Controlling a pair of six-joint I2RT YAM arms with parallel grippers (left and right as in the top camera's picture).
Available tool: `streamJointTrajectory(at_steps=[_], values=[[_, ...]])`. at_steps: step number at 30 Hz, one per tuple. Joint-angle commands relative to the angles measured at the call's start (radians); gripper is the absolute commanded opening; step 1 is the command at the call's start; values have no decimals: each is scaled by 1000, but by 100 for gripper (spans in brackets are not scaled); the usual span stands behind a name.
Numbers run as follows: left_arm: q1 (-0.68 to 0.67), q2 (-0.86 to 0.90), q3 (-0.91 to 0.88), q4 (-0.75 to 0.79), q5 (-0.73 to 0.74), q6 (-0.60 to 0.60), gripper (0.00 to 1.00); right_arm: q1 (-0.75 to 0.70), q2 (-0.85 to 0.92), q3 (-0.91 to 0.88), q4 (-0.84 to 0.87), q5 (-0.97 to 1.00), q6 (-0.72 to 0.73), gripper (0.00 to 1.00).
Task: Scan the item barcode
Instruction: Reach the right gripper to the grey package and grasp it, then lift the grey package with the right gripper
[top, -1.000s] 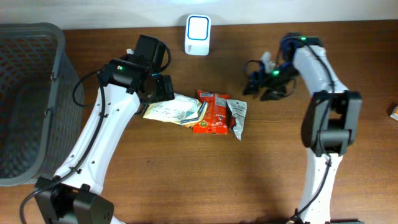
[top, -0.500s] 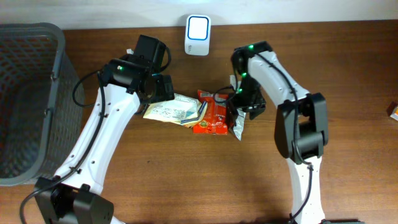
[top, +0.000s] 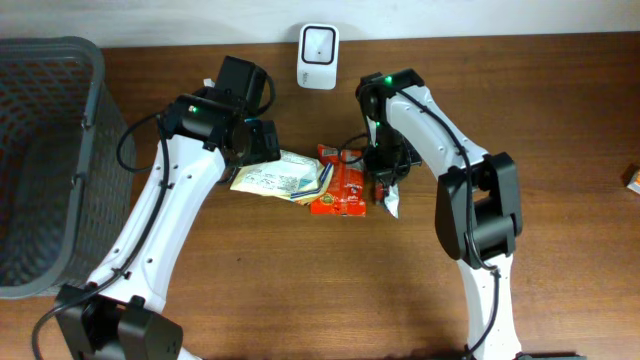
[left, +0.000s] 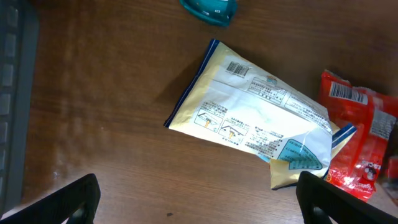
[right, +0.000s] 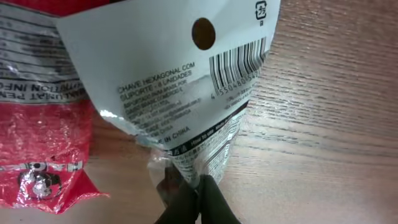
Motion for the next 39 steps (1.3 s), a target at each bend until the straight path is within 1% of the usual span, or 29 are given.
streamJointTrajectory(at_steps=[1,3,6,8,9,10,11,14,16,18,19,20,22,23,24,26,27,28,30,34,38,39], values=[[0,2,2,-2,-7,-9,99,-7,-32,8,12,0,5,4],[0,2,2,-2,-7,-9,99,-23,-32,47,7,-61,-28,4],[0,2,2,-2,-7,-9,99,-78,-32,122,-8,-261,-148,4],[0,2,2,-2,-7,-9,99,-144,-32,127,-3,-428,-236,4],[0,2,2,-2,-7,-9,99,-186,-31,112,5,-549,-305,4],[0,2,2,-2,-7,-9,99,-209,-31,99,7,-614,-346,4],[0,2,2,-2,-7,-9,99,-233,-29,77,12,-648,-367,4],[0,2,2,-2,-7,-9,99,-293,-27,-34,77,-645,-366,4],[0,2,2,-2,-7,-9,99,-322,-26,-71,83,-647,-367,5],[0,2,2,-2,-7,-9,99,-319,-33,-64,53,-646,-387,12],[0,2,2,-2,-7,-9,99,-306,-43,-54,40,-638,-409,18],[0,2,2,-2,-7,-9,99,-289,-56,-41,40,-628,-408,22],[0,2,2,-2,-7,-9,99,-250,-88,-14,40,-621,-403,23],[0,2,2,-2,-7,-9,99,-211,-122,-6,44,-548,-362,25],[0,2,2,-2,-7,-9,99,-184,-142,-6,49,-471,-317,30],[0,2,2,-2,-7,-9,99,-103,-156,-6,60,-241,-211,40],[0,2,2,-2,-7,-9,99,-55,-149,-16,76,-99,-114,42],[0,2,2,-2,-7,-9,99,-17,-143,-35,99,16,-27,43],[0,2,2,-2,-7,-9,99,24,-133,-70,137,121,56,43],[0,2,2,-2,-7,-9,99,67,-124,-155,239,114,84,43],[0,2,2,-2,-7,-9,99,71,-124,-231,330,128,85,42],[0,2,2,-2,-7,-9,99,76,-124,-254,362,125,84,41]])
